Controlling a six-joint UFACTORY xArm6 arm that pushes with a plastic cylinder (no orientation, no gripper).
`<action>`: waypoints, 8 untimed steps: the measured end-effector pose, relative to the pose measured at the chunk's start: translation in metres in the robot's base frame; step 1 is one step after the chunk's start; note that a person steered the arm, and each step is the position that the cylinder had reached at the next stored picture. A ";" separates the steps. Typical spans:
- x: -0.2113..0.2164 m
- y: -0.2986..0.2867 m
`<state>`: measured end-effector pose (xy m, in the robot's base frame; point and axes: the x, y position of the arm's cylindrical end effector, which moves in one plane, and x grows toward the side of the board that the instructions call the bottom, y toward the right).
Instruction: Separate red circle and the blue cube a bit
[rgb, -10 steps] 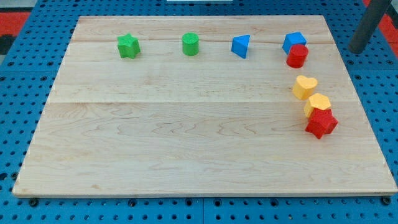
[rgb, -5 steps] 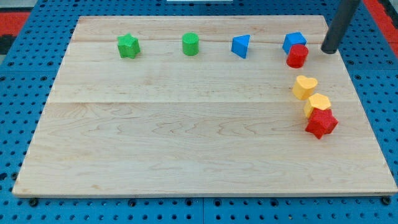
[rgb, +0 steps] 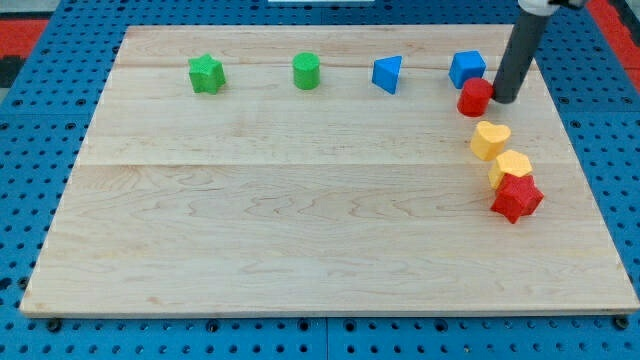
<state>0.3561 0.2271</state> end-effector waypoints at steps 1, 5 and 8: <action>0.024 0.017; 0.092 0.097; -0.053 0.067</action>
